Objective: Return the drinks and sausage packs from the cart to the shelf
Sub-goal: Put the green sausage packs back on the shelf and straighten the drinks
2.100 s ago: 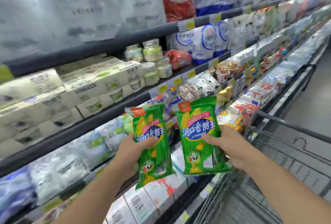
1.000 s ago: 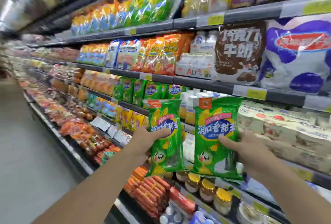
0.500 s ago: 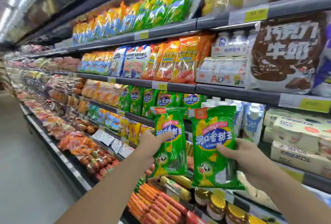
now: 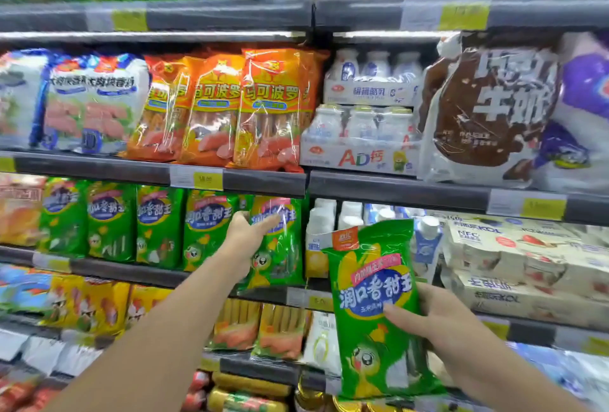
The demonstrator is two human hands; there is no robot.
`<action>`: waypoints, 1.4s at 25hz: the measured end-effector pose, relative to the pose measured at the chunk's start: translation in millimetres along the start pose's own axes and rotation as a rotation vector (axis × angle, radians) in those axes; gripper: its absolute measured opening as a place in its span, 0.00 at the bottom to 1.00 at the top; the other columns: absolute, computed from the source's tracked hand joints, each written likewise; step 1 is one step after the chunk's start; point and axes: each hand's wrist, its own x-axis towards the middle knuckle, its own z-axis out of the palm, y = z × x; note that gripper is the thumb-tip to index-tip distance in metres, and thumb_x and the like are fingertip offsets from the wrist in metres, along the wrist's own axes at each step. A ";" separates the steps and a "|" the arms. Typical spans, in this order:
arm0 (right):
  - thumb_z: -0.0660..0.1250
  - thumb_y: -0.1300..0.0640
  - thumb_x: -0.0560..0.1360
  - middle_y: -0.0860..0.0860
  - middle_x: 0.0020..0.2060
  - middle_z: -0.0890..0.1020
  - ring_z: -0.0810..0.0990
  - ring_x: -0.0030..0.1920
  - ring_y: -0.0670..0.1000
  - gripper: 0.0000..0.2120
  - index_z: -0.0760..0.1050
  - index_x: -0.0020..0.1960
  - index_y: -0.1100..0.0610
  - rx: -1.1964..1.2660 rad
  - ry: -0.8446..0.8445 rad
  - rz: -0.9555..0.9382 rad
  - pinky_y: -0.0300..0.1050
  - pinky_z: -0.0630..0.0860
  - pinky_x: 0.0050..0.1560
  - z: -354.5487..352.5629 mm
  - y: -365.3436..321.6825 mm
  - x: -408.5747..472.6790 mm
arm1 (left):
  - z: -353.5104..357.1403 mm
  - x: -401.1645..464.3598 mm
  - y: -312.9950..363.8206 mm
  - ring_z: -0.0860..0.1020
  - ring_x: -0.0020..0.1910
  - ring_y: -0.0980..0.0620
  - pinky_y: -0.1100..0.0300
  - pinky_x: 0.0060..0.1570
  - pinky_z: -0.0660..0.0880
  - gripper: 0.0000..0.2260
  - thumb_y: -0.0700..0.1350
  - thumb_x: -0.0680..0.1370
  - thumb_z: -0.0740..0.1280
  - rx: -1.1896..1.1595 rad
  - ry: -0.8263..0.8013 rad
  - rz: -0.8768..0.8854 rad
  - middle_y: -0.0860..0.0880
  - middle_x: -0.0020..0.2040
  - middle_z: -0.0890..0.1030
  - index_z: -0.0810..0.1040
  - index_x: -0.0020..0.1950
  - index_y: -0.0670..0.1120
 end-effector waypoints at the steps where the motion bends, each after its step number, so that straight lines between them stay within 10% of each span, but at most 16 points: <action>1: 0.72 0.64 0.72 0.56 0.47 0.88 0.87 0.49 0.55 0.12 0.79 0.56 0.62 -0.004 0.007 0.002 0.45 0.81 0.47 -1.6 2.4 2.1 | 3.2 10.5 -0.9 0.68 0.69 0.42 0.46 0.64 0.65 0.40 0.52 0.74 0.74 -0.003 -0.003 0.003 0.43 0.74 0.66 0.57 0.78 0.44; 6: 0.73 0.64 0.72 0.56 0.50 0.87 0.86 0.52 0.56 0.16 0.78 0.59 0.62 0.002 -0.016 0.018 0.54 0.79 0.59 -5.2 8.8 14.7 | 5.2 35.4 -10.8 0.59 0.77 0.43 0.43 0.71 0.62 0.39 0.51 0.77 0.71 0.116 0.023 0.102 0.44 0.80 0.58 0.53 0.80 0.43; 10: 0.73 0.63 0.72 0.55 0.49 0.87 0.86 0.51 0.55 0.16 0.78 0.59 0.62 0.009 -0.056 0.005 0.50 0.80 0.54 -2.3 7.1 30.2 | 5.2 26.6 -17.3 0.66 0.74 0.43 0.47 0.70 0.66 0.41 0.47 0.75 0.74 0.420 0.152 0.209 0.40 0.76 0.66 0.53 0.80 0.41; 14: 0.73 0.62 0.73 0.53 0.50 0.87 0.86 0.52 0.53 0.15 0.78 0.59 0.60 0.005 -0.107 -0.014 0.42 0.80 0.49 8.5 8.7 45.7 | 4.0 -3.0 -34.7 0.52 0.80 0.46 0.50 0.75 0.58 0.52 0.47 0.69 0.78 0.906 0.149 0.416 0.45 0.80 0.51 0.45 0.81 0.43; 21: 0.74 0.60 0.73 0.54 0.50 0.87 0.86 0.52 0.55 0.15 0.78 0.59 0.60 0.029 -0.056 -0.022 0.53 0.80 0.57 41.9 10.7 70.4 | -8.7 29.5 -49.3 0.72 0.47 0.44 0.50 0.49 0.76 0.22 0.45 0.60 0.82 1.606 0.040 0.894 0.43 0.47 0.76 0.80 0.49 0.41; 27: 0.73 0.60 0.74 0.53 0.48 0.88 0.87 0.48 0.53 0.13 0.78 0.58 0.60 0.071 0.028 -0.001 0.45 0.80 0.45 86.1 16.4 91.4 | -21.1 44.8 -43.5 0.74 0.48 0.45 0.54 0.51 0.77 0.12 0.33 0.65 0.74 1.365 -0.032 0.999 0.45 0.46 0.77 0.81 0.47 0.42; 31: 0.73 0.60 0.74 0.53 0.48 0.88 0.87 0.49 0.54 0.13 0.78 0.57 0.59 0.096 0.050 0.011 0.48 0.81 0.47 117.0 15.2 109.9 | -57.9 22.3 -31.4 0.77 0.41 0.55 0.62 0.42 0.72 0.03 0.40 0.80 0.65 0.738 -0.009 0.685 0.54 0.42 0.80 0.79 0.49 0.46; 35: 0.77 0.57 0.70 0.57 0.50 0.87 0.85 0.52 0.60 0.20 0.78 0.59 0.60 0.116 0.123 0.018 0.62 0.79 0.58 144.0 4.5 142.7 | -83.2 4.1 -30.9 0.75 0.35 0.55 0.60 0.37 0.72 0.10 0.51 0.80 0.65 0.711 -0.033 0.652 0.53 0.35 0.77 0.74 0.43 0.48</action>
